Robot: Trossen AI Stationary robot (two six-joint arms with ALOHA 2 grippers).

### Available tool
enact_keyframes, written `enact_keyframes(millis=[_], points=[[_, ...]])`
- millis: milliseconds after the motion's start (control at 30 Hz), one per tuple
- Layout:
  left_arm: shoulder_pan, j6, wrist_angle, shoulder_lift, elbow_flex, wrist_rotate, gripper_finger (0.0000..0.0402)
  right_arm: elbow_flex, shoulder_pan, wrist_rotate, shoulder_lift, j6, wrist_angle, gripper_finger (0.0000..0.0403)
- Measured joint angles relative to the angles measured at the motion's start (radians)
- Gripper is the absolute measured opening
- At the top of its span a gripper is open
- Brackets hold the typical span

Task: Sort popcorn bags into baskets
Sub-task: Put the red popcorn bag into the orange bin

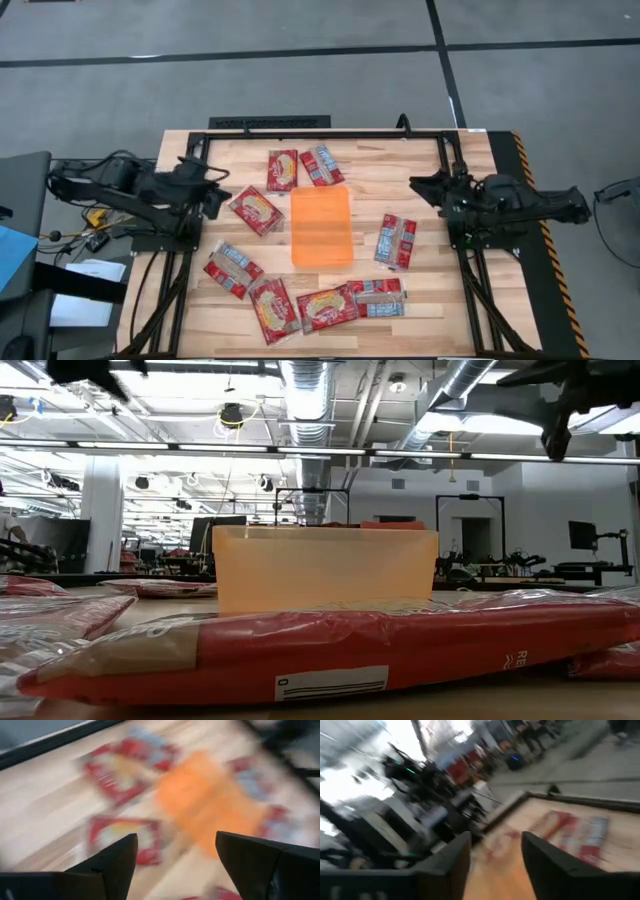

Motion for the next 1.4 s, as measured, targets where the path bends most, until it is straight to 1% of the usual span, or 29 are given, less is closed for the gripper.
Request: enact_keyframes(millis=[67,167,233,300,400,500,667,833,933,1033,1167,1267,1333,1400], points=[[0.033,-0.131,-0.088,0.026,-0.013,-0.024,0.0269,0.047,-0.011,0.008,0.077,-0.001,-0.066,0.0229],[0.084,-0.398,-0.164,0.056,-0.062,-0.027,0.0271,0.096,-0.029,0.008,0.195,0.011,-0.127,0.0242],[0.105,-0.559,-0.147,0.062,-0.111,-0.001,0.0271,0.109,-0.044,0.008,0.262,0.038,-0.136,0.0243],[0.109,-0.65,-0.097,0.063,-0.175,0.032,0.0271,0.111,-0.056,0.007,0.319,0.074,-0.137,0.0238],[0.106,-0.712,0.032,0.063,-0.286,0.081,0.0271,0.111,-0.067,0.002,0.396,0.127,-0.138,0.0231],[0.094,-0.757,0.188,0.063,-0.409,0.126,0.0271,0.111,-0.059,0.0,0.455,0.132,-0.136,0.0227],[0.072,-0.829,0.423,0.063,-0.596,0.127,0.0271,0.111,-0.046,0.0,0.511,0.165,-0.13,0.0229],[0.058,-0.936,0.581,0.063,-0.751,0.083,0.0271,0.111,-0.046,0.0,0.531,0.169,-0.129,0.0225],[0.058,-1.0,0.705,0.064,-0.833,0.061,0.0271,0.112,-0.046,0.0,0.533,0.169,-0.13,0.0224],[0.058,-1.009,0.837,0.07,-0.904,0.015,0.0271,0.112,-0.046,0.001,0.533,0.169,-0.13,0.0224],[0.07,-1.01,0.965,0.089,-0.971,-0.04,0.027,0.112,-0.048,0.001,0.533,0.169,-0.13,0.0224],[0.088,-1.055,0.985,0.117,-1.008,-0.024,0.025,0.112,-0.048,0.003,0.533,0.169,-0.13,0.022],[0.09,-1.082,1.005,0.142,-1.025,-0.025,0.0217,0.112,-0.048,0.011,0.533,0.168,-0.13,0.0217],[0.089,-1.103,1.014,0.167,-1.033,-0.027,0.0172,0.112,-0.048,0.029,0.533,0.168,-0.13,0.0214]])
